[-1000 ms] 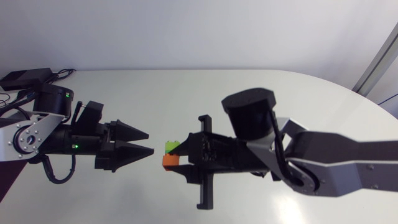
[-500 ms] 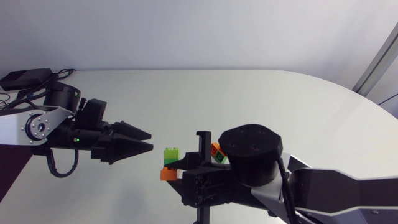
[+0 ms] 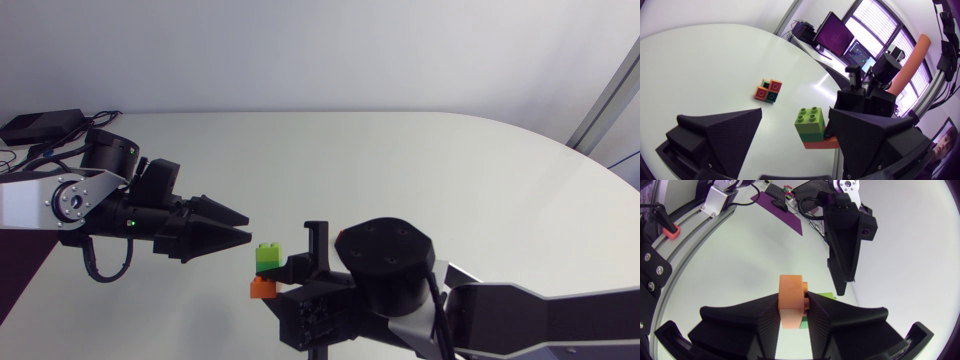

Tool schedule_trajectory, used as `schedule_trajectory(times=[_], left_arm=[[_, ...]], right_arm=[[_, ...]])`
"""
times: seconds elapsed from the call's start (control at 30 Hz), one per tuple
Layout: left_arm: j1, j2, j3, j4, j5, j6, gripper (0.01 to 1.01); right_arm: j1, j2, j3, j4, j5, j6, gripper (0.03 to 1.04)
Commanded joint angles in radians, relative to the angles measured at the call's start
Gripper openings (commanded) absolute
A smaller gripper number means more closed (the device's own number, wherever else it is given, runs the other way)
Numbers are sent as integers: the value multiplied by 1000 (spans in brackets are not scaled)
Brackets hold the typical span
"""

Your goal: Disassemble duplo

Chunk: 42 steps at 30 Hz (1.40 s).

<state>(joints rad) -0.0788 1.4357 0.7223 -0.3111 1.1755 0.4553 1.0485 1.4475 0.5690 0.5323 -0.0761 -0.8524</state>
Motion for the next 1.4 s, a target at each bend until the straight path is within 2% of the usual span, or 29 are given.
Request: schedule_trajectory(times=[0.0, 0.13, 0.7, 1.07, 1.37], left_arm=[[-4, 19, 29, -10, 19, 20, 938], [-7, 19, 31, -16, 23, 22, 938], [-58, 68, 42, -23, 24, 34, 938], [-65, 68, 43, -25, 24, 39, 923], [-62, 63, 43, -26, 24, 46, 905]], right_arm=[[10, 37, 6, 37, 18, -36, 210], [18, 63, 12, 75, 50, -66, 210], [36, 114, 74, 101, 111, -42, 210], [36, 126, 65, 163, 142, -48, 210], [42, 113, 51, 166, 142, -53, 210]])
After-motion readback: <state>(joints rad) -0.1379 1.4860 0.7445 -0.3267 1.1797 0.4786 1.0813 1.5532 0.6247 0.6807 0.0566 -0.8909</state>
